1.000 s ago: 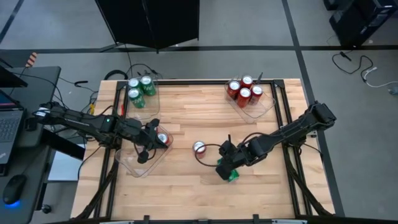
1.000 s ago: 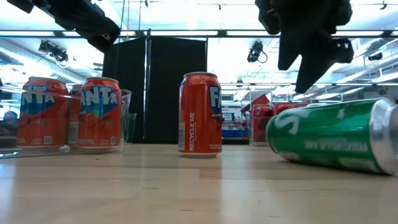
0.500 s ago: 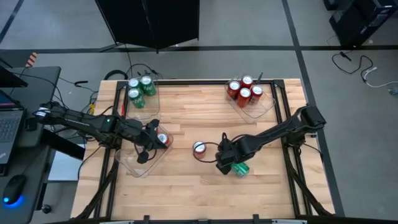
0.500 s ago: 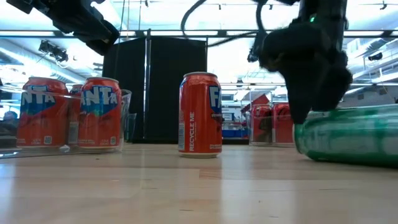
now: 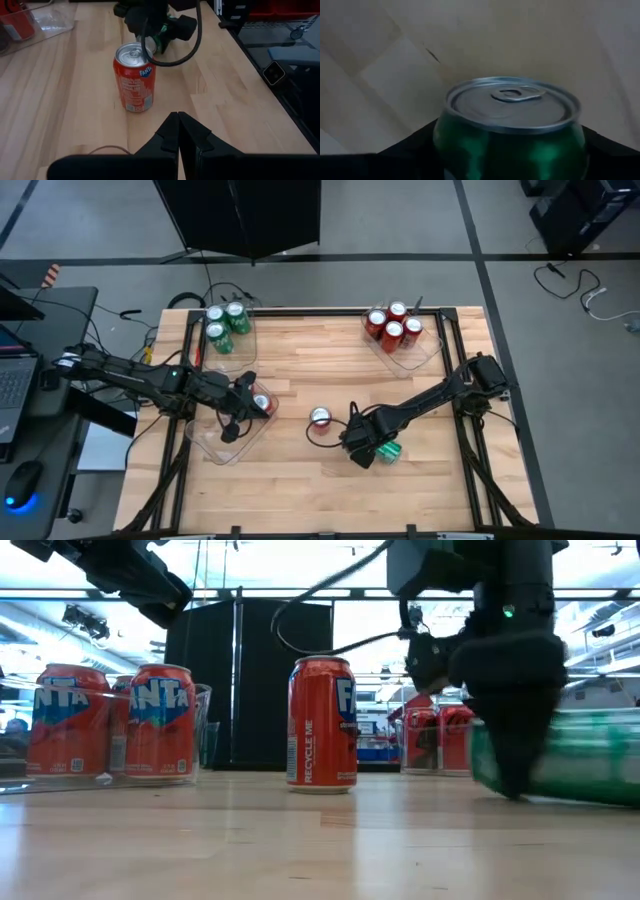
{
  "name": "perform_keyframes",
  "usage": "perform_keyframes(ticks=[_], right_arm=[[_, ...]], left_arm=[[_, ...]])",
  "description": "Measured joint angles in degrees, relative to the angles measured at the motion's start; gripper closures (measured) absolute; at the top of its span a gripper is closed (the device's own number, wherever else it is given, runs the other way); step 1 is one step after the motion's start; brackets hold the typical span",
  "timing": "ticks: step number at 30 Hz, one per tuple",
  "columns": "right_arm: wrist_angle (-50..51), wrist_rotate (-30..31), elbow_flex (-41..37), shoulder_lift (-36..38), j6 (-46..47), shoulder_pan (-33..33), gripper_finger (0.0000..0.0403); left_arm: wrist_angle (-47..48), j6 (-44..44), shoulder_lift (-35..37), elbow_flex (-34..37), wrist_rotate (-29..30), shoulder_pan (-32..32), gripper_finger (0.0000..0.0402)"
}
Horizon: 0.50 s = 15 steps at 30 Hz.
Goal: Sort soda cans
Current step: Put the green soda can into the top left transparent bin
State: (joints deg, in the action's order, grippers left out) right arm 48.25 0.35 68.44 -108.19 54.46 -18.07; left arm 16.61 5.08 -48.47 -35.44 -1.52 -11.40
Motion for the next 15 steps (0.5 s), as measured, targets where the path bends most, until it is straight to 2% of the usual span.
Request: perform_keyframes(ticks=[7, 10, 12, 15], right_arm=[[-0.9, 18.4, 0.8, 9.0, -2.6, -0.6, 0.0113], [-1.9, 30.1, -0.3, 13.0, -2.0, -3.0, 0.0113], [-4.5, 37.2, -2.2, 14.9, -1.2, -4.6, 0.0113], [-13.4, 45.2, -6.6, 15.7, -1.7, -6.1, 0.0113]], left_arm=[[-0.5, 0.1, 0.0, 0.0, 0.0, 0.0, 0.0394], [-1.1, 0.1, 0.0, 0.0, 0.1, 0.0, 0.0394], [-3.0, 0.5, 0.0, 0.0, 0.3, 0.0, 0.0394], [-6.6, 1.2, 0.0, 0.0, 0.6, 0.0, 0.0394]])
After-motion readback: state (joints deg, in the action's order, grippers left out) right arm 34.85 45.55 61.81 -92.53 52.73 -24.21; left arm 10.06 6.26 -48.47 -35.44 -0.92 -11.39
